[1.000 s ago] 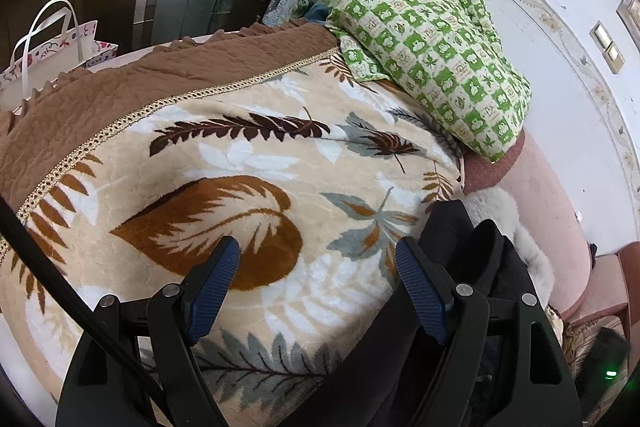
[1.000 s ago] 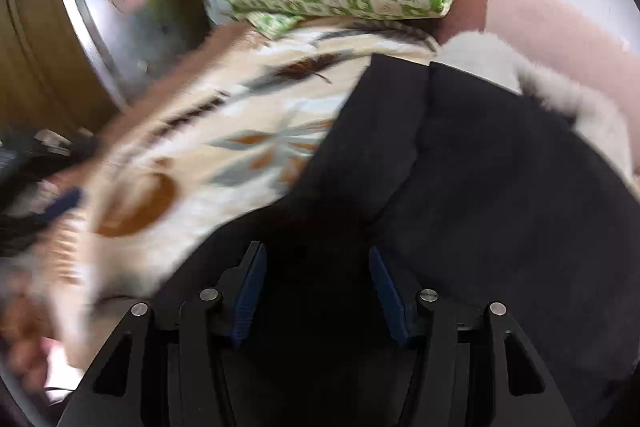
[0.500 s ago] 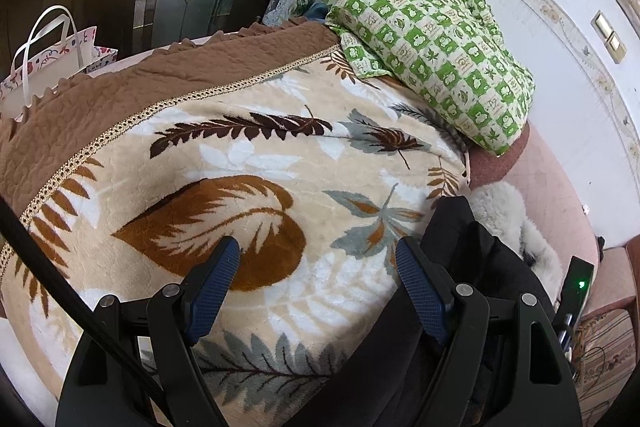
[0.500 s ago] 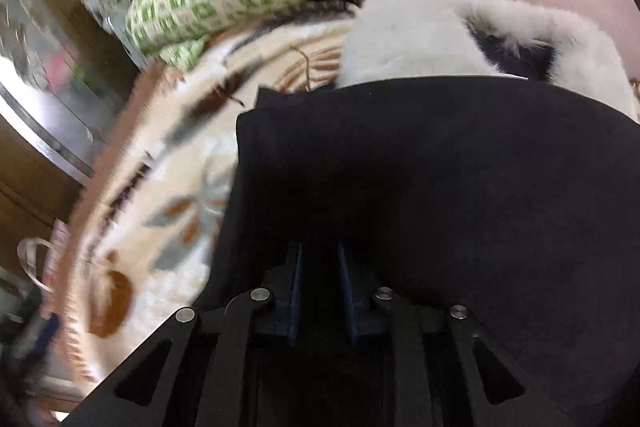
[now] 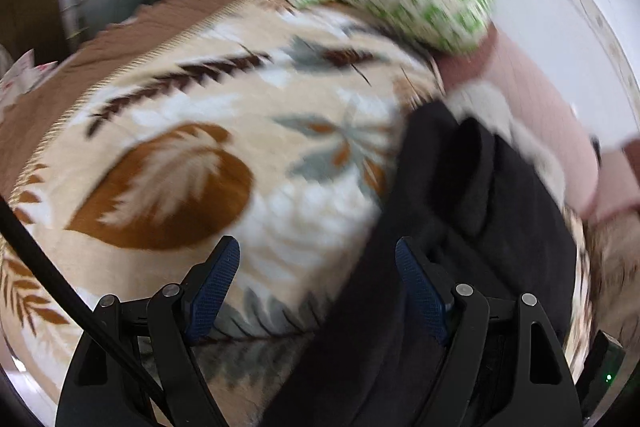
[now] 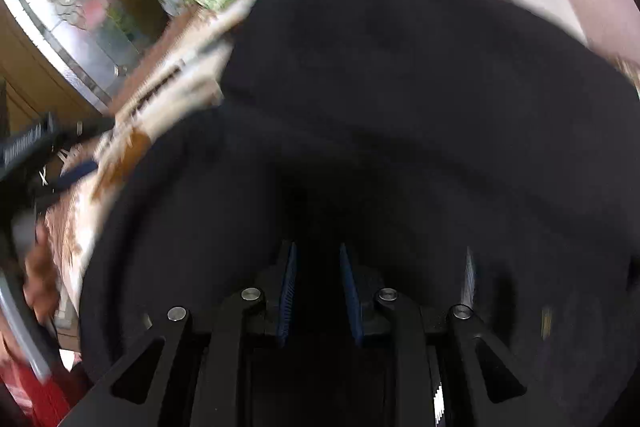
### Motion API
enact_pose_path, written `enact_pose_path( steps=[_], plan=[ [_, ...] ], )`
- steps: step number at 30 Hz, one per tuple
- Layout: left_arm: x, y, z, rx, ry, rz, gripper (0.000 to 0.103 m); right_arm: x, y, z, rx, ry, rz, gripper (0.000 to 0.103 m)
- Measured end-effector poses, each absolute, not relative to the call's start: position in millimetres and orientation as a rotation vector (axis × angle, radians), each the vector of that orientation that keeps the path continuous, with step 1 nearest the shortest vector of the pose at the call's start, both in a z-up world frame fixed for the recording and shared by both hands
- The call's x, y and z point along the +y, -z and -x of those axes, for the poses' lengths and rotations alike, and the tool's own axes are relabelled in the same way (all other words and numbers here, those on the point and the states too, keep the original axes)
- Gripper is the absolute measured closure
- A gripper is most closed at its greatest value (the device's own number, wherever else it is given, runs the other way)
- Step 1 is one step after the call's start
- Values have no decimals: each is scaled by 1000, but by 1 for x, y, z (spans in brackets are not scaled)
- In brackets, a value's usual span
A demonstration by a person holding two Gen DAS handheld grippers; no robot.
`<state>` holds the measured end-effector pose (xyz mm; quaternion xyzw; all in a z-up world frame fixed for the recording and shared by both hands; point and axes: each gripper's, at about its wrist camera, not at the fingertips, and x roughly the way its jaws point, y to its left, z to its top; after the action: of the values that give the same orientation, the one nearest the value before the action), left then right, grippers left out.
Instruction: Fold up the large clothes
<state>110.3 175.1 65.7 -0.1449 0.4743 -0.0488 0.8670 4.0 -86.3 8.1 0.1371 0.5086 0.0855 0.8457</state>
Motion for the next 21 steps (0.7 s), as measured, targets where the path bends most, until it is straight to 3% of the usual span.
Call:
enact_pose_path(
  steps=[5,6,7,8,9,11,13,14,15,17,21],
  plan=[
    [160,-43,-106,1081,258,319,26,-120,-4,68,1031,-181,-432,77],
    [158,-38,-105,1101,284,322,32,-124,-5,76,1037,-178,-436,76],
    [155,-34,-104,1125,311,316,50,-129,-7,88,1038,-178,-448,75],
    [151,-29,-102,1151,338,303,62,-136,-12,102,1026,-172,-459,74],
    [149,-27,-98,1157,341,283,62,-143,-18,111,1010,-164,-464,73],
    [150,-27,-87,1147,314,243,62,-166,-36,140,939,-121,-472,67],
    [155,-31,-74,1148,316,259,59,-196,-51,165,871,-28,-470,47],
    [157,-34,-70,1142,321,266,49,-205,-54,172,848,8,-469,32],
    [161,-39,-64,1129,329,281,44,-225,-58,185,817,68,-474,25],
    [172,-46,-57,1106,335,328,31,-256,-56,199,799,147,-504,24],
    [187,-43,-57,1104,354,414,27,-317,-35,225,764,265,-682,24]
  ],
)
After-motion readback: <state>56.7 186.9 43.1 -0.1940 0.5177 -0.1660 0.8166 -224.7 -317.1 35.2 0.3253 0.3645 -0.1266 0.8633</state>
